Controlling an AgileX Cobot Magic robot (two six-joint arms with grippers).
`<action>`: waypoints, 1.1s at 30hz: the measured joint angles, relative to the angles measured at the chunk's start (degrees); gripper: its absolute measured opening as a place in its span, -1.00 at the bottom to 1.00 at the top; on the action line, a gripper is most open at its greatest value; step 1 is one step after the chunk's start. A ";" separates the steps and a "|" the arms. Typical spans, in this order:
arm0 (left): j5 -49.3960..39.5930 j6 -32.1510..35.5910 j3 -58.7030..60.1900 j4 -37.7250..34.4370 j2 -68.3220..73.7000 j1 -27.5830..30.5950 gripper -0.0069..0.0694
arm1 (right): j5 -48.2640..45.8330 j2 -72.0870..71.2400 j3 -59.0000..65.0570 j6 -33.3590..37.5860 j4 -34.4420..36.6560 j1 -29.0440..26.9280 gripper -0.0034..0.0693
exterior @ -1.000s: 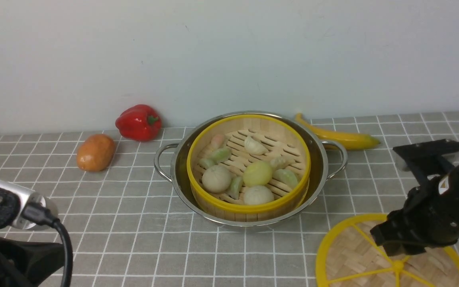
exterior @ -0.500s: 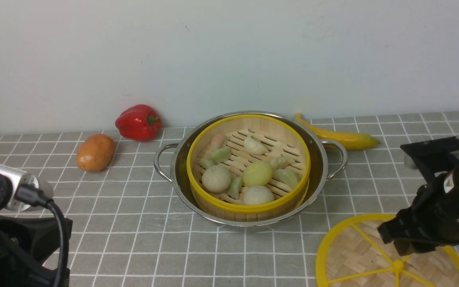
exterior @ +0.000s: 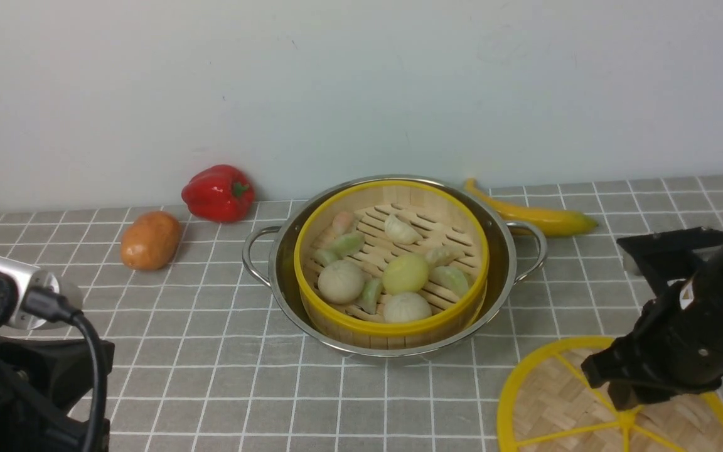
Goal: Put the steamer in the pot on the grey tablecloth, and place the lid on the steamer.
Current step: 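Move the gripper down to the bamboo steamer lid and grasp its center knob, then place the bamboo steamer lid onto the steamer basket in the pot with the right gripper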
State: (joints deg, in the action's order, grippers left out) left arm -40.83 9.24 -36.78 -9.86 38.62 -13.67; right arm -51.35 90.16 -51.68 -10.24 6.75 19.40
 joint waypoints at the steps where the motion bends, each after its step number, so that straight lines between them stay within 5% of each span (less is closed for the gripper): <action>1: 0.00 0.00 0.00 0.00 -0.02 0.00 -0.81 | -0.11 0.47 0.00 0.02 0.01 0.00 -0.24; 12: 0.00 0.00 0.05 0.00 -0.02 0.00 -0.81 | -1.30 4.35 0.00 1.49 0.50 0.00 -0.25; 20: 0.00 0.00 0.05 0.00 -0.02 0.00 -0.81 | -4.18 4.41 -0.35 1.51 0.58 0.00 -0.50; 33: 0.05 0.00 0.05 0.00 -0.02 0.00 -0.81 | -18.73 -1.46 -10.48 1.76 0.58 0.00 -0.50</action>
State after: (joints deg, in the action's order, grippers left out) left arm -40.77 9.24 -36.74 -9.86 38.60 -13.67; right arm -70.08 88.70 -62.16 -8.47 7.33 19.40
